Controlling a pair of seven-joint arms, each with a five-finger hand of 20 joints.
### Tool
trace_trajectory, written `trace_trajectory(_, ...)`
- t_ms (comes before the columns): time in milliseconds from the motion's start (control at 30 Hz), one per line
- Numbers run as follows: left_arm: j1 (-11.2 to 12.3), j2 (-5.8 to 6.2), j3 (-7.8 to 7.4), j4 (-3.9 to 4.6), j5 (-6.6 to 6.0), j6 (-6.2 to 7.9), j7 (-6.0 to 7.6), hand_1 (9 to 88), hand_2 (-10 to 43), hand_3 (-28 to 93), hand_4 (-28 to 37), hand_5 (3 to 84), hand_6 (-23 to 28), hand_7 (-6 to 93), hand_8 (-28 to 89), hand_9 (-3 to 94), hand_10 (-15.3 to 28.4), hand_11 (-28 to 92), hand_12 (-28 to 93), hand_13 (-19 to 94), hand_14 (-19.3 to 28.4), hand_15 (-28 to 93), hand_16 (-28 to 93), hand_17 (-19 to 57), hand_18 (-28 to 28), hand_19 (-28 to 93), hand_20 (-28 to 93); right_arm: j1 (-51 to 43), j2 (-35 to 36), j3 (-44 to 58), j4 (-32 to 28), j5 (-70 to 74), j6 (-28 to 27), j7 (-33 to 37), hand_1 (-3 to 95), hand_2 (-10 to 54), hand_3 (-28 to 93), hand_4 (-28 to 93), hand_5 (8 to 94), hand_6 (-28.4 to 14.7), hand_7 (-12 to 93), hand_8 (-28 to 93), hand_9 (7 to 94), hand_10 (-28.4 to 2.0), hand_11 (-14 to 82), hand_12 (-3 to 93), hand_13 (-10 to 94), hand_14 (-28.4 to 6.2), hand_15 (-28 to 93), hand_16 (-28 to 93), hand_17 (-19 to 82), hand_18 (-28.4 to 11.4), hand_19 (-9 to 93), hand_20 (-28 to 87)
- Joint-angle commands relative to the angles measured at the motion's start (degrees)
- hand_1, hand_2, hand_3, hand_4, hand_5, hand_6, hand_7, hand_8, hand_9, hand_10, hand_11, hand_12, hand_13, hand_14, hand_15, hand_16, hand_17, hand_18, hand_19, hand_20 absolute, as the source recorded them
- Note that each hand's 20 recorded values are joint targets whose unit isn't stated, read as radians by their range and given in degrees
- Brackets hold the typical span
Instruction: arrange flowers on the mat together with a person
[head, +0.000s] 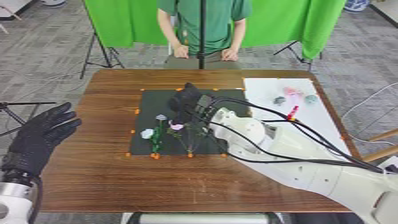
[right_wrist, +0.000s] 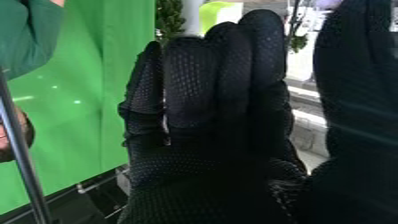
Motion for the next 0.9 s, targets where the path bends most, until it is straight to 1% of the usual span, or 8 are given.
trace_trajectory(33, 0.5, -0.19, 0.13, 0.35, -0.17, -0.01, -0.58, 25.5, 0.0, 68, -22.9, 38.9, 4.7, 17.2, -7, 33.8, 13.4, 22, 17, 31, 16.0, 26, 3, -4.9, 22.2, 39, 12, -0.1, -0.1, 0.7, 0.1, 0.6, -0.2, 0.2, 50.3, -9.5, 52, -28, 61.3, 2.1, 66, 11, 66.2, -9.0, 61.6, 37.0, 60, -8.2, 80, 28, 25, -16.9, 73, 45)
trace_trajectory(100, 0.5, -0.24, 0.09, 0.39, -0.10, -0.10, -0.71, 25.5, 0.0, 68, -23.0, 38.9, 4.7, 17.2, -7, 33.8, 13.4, 22, 17, 31, 16.0, 26, 3, -4.8, 22.2, 39, 12, -0.3, -0.3, 1.3, 0.1, 2.0, -1.3, -0.2, 47.4, -9.5, 61, -28, 61.6, 2.1, 66, 10, 67.0, -9.0, 61.0, 38.2, 61, -8.0, 80, 28, 25, -16.9, 73, 45)
trace_trajectory(167, 0.5, -0.25, 0.08, 0.37, -0.18, 0.07, -0.65, 25.5, 0.0, 69, -22.9, 38.9, 4.8, 17.1, -7, 33.8, 13.4, 22, 17, 31, 16.0, 26, 3, -4.8, 22.2, 39, 12, -0.4, -0.4, 1.6, 0.4, 1.3, -1.5, -0.6, 46.1, -9.5, 68, -28, 61.9, 2.0, 66, 9, 68.2, -8.8, 57.4, 42.3, 61, -7.9, 79, 28, 25, -16.7, 73, 44)
trace_trajectory(267, 0.5, -0.20, 0.05, 0.38, -0.33, 0.05, -0.62, 25.6, 0.1, 68, -22.9, 39.0, 4.7, 17.2, -7, 33.9, 13.4, 22, 17, 31, 15.9, 26, 3, -4.9, 22.2, 39, 12, -0.5, -0.3, 2.0, 0.3, 1.8, -2.5, -1.3, 46.3, -9.2, 70, -28, 63.8, 2.4, 63, 9, 68.9, -8.7, 54.8, 45.1, 62, -7.6, 78, 28, 25, -16.6, 73, 44)
trace_trajectory(400, 0.4, -0.24, 0.12, 0.39, -0.27, 0.08, -0.70, 25.5, 0.0, 69, -22.9, 38.9, 4.7, 17.2, -7, 33.8, 13.4, 22, 17, 31, 16.0, 26, 3, -4.8, 22.2, 39, 12, -0.6, -0.1, 1.9, -0.2, 1.9, -2.9, -1.3, 44.9, -7.5, 74, -28, 66.7, 2.9, 57, 7, 71.2, -8.6, 47.3, 45.8, 62, -7.4, 76, 28, 25, -16.6, 73, 44)
trace_trajectory(600, 0.6, -0.21, 0.02, 0.34, -0.30, 0.09, -0.51, 25.5, 0.0, 69, -22.9, 38.9, 4.7, 17.2, -7, 33.9, 13.4, 22, 17, 31, 16.0, 26, 3, -4.8, 22.2, 39, 12, -0.6, 0.0, 1.7, -0.4, 2.4, -2.3, -1.2, 44.9, -4.0, 72, -28, 70.1, 3.2, 48, 3, 72.9, -8.4, 43.7, 43.5, 62, -7.1, 75, 28, 25, -16.6, 73, 44)
trace_trajectory(667, 0.4, -0.20, 0.02, 0.39, -0.24, 0.13, -0.59, 25.6, 0.0, 68, -23.0, 38.9, 4.7, 17.2, -7, 33.9, 13.4, 22, 17, 31, 15.9, 26, 3, -4.8, 22.2, 39, 12, -0.7, 0.0, 1.9, -0.4, 2.4, -2.6, -1.3, 44.7, -2.3, 70, -28, 70.8, 3.1, 46, 2, 72.8, -8.7, 45.1, 40.5, 62, -7.1, 74, 28, 25, -16.6, 73, 44)
trace_trajectory(900, 0.4, -0.22, 0.07, 0.47, -0.25, 0.03, -0.55, 25.5, 0.0, 69, -23.0, 38.9, 4.7, 17.2, -7, 33.9, 13.4, 22, 17, 31, 15.9, 26, 3, -4.8, 22.2, 39, 12, -0.8, -0.2, 2.4, -0.2, 2.2, -3.9, -1.8, 45.6, -0.8, 69, -28, 71.3, 3.1, 43, 1, 72.9, -8.7, 45.2, 37.5, 62, -7.1, 73, 28, 25, -16.7, 72, 44)
